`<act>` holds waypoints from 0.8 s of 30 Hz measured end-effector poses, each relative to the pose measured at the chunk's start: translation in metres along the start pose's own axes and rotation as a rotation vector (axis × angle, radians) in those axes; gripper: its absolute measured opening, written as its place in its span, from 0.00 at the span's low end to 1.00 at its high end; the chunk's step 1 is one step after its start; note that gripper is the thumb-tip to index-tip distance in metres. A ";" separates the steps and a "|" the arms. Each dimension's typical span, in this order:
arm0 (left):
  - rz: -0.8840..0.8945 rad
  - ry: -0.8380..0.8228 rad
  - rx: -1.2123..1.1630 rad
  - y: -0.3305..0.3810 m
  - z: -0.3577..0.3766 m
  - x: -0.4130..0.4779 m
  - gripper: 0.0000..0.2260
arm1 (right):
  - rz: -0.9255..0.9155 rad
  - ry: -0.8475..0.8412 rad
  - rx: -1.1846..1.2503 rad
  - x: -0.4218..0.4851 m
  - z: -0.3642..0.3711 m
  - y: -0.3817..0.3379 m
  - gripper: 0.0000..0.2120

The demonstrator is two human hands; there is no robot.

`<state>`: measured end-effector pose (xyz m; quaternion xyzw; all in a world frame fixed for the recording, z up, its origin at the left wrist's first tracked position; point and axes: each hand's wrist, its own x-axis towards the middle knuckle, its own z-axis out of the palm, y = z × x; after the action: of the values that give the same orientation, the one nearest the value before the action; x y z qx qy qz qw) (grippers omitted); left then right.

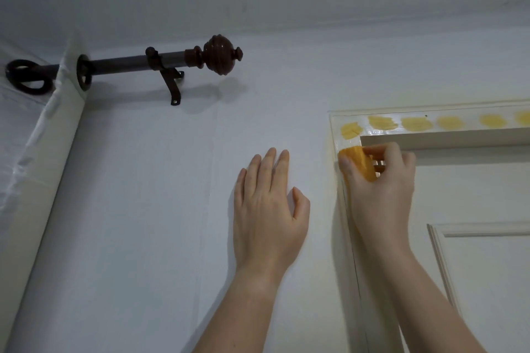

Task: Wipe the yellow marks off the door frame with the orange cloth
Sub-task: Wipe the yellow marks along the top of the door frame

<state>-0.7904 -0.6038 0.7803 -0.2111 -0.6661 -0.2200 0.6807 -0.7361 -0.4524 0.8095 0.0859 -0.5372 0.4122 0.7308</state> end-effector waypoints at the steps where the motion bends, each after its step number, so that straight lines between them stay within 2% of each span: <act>1: 0.002 0.000 -0.001 -0.001 0.000 0.000 0.29 | -0.068 -0.024 -0.063 -0.004 0.000 0.002 0.13; 4: 0.005 -0.005 0.002 -0.001 -0.001 -0.001 0.29 | -0.232 -0.139 -0.299 -0.016 -0.006 0.013 0.20; 8: 0.008 -0.007 0.005 -0.001 -0.001 -0.001 0.29 | -0.358 -0.227 -0.382 -0.023 -0.019 0.028 0.30; 15: 0.012 0.004 -0.004 -0.001 -0.001 -0.001 0.29 | -0.563 -0.220 -0.569 -0.010 -0.015 0.038 0.26; 20: 0.010 0.010 -0.011 -0.002 0.000 -0.001 0.29 | -0.472 -0.121 -0.356 0.002 -0.003 0.031 0.23; 24: 0.013 0.011 -0.014 -0.002 0.000 0.000 0.29 | -0.444 -0.214 -0.441 -0.005 -0.011 0.030 0.25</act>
<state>-0.7916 -0.6049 0.7799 -0.2188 -0.6596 -0.2213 0.6842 -0.7497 -0.4291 0.7914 0.0835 -0.6555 0.1050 0.7432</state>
